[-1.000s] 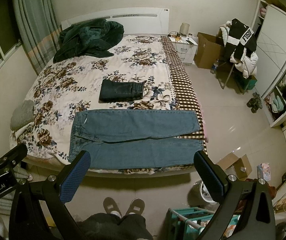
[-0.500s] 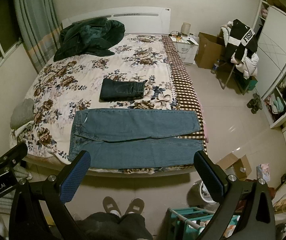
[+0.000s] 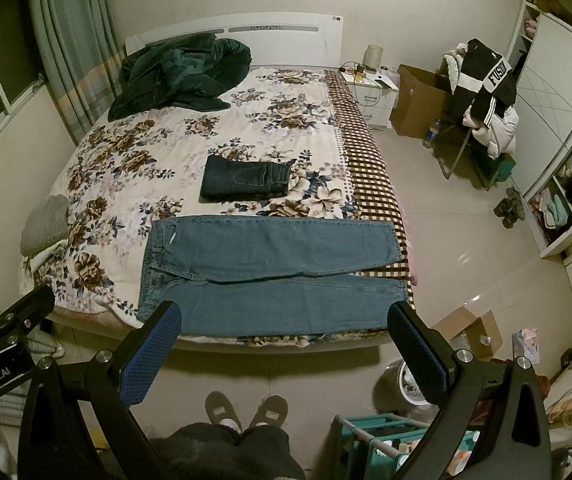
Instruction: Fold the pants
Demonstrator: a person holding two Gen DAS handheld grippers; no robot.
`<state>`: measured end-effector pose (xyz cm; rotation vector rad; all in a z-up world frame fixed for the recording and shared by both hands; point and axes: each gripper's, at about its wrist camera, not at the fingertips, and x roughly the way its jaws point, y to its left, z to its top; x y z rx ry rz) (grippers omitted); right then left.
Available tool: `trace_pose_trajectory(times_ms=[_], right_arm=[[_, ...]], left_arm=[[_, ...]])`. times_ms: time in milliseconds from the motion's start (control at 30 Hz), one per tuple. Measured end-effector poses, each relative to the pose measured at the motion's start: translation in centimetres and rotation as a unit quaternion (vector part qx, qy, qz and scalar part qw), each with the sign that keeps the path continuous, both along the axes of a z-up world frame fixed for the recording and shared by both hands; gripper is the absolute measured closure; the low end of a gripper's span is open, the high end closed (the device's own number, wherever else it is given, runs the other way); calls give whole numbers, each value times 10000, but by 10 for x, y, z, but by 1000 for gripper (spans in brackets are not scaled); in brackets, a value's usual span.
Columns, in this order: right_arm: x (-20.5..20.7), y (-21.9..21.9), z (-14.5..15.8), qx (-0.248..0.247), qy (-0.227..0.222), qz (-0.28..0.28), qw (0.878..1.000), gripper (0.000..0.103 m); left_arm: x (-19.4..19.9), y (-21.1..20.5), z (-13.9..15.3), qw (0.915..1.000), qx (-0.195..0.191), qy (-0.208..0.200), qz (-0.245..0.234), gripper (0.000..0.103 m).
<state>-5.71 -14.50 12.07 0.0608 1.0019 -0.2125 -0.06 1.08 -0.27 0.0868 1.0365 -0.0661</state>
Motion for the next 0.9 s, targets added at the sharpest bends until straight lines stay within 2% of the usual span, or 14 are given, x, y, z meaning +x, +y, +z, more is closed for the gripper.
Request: trace_pose_trajectory(times_ms=[567,767,900], right_arm=[[1,-1,1,8,26,-9,10000,0],[-4,19,-20,39,30,-49,10000,0],[4,5,-46,37,-9,-270,9996,0]], left_arm=[[0,2,0,10000,0,-4,7,0],[1,2,0,10000,9,-32,40,0],[13,7,-12,9996,119,-164,182,0]])
